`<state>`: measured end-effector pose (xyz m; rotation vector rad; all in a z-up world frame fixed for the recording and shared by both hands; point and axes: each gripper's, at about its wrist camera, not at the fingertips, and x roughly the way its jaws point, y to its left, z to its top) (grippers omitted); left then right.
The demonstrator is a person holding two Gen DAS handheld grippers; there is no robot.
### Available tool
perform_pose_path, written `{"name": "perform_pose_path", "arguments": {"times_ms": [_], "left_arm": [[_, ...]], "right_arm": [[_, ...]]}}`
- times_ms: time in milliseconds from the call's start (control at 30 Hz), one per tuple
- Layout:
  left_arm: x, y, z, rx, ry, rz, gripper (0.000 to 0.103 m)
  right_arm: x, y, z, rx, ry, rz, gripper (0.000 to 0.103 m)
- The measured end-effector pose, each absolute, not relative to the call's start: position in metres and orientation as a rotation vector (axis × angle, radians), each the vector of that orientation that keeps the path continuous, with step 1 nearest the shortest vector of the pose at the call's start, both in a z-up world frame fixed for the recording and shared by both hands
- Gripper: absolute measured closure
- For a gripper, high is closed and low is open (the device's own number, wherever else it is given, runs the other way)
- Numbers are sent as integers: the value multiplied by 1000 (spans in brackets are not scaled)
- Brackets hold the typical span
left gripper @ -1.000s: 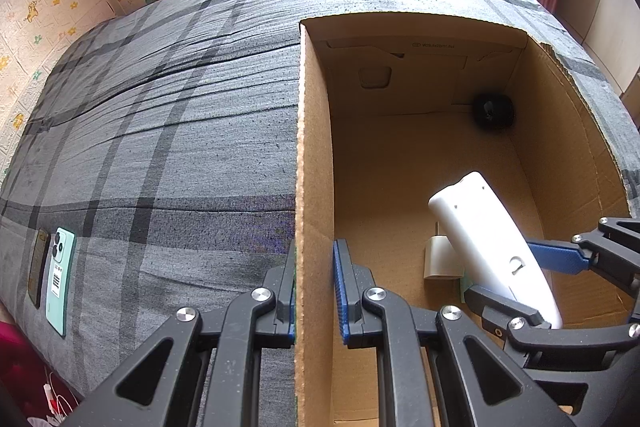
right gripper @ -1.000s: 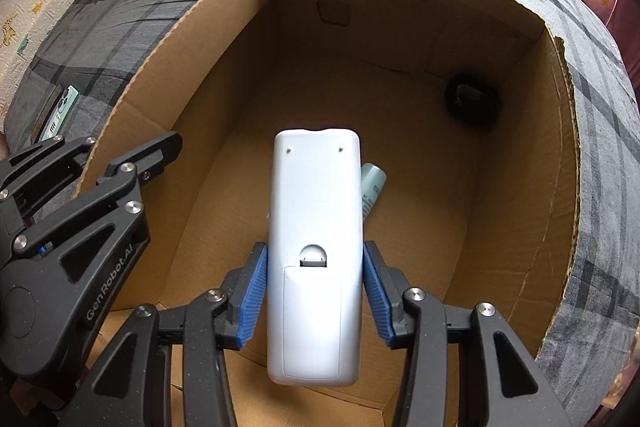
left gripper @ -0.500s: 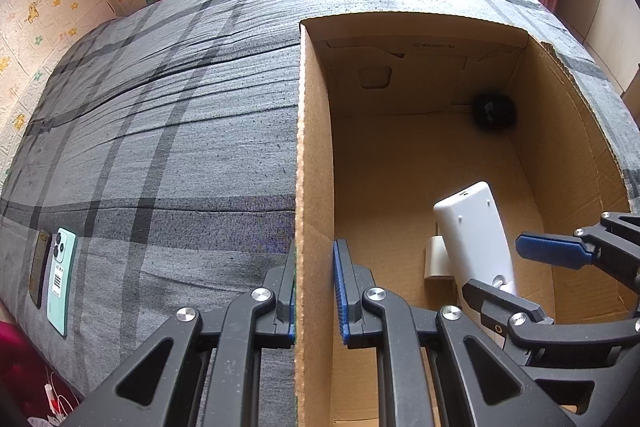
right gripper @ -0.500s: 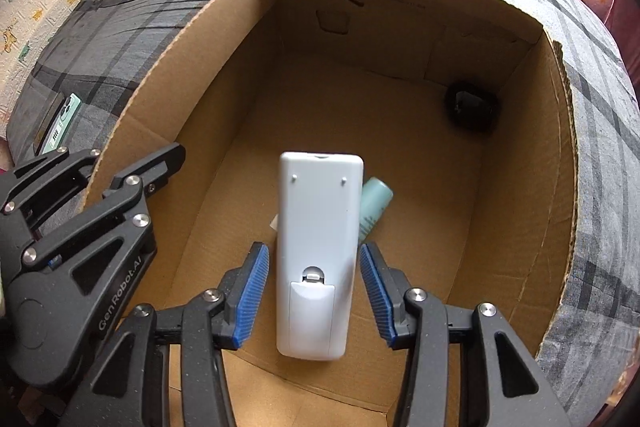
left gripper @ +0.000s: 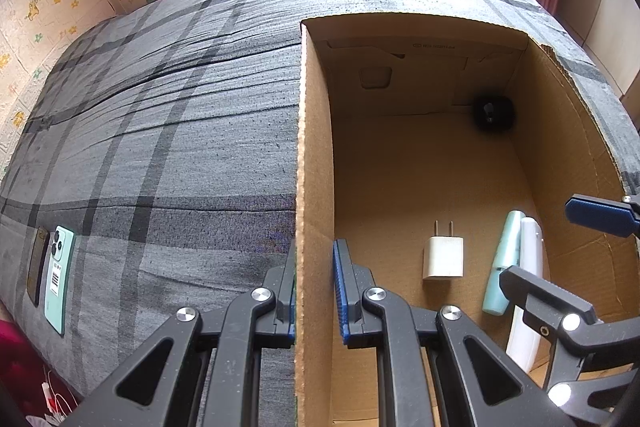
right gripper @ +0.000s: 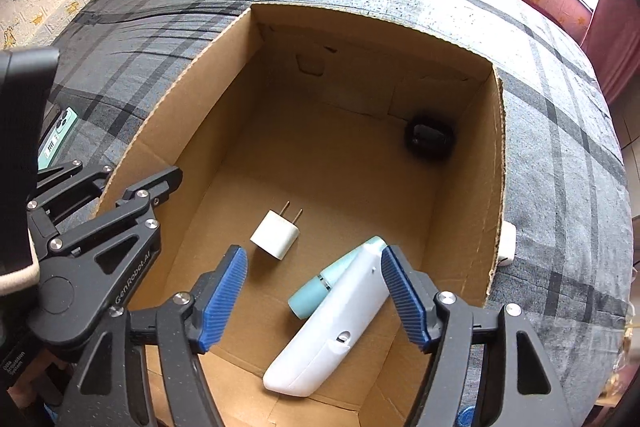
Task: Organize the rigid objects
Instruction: 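Lower the remote beside the bottle and open the right gripper, then move the right gripper back toward the blue key fob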
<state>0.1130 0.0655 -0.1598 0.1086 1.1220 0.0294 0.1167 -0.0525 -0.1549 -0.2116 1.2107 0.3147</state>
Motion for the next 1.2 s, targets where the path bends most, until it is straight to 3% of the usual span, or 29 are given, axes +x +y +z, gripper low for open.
{"name": "perform_pose_path", "arguments": {"times_ms": [233,867,1200], "left_arm": [[114,65,-159,109,1123,31,87],[113,65,-161,111,1124,30,87],[113,66,-161,110,1123,29,87]], "right_arm": [[119,-60,-140,-201,1180,297,26],[115,-106,-106,-112,1133,270,0],[104,-139,-88,-107,1108,214,0]]}}
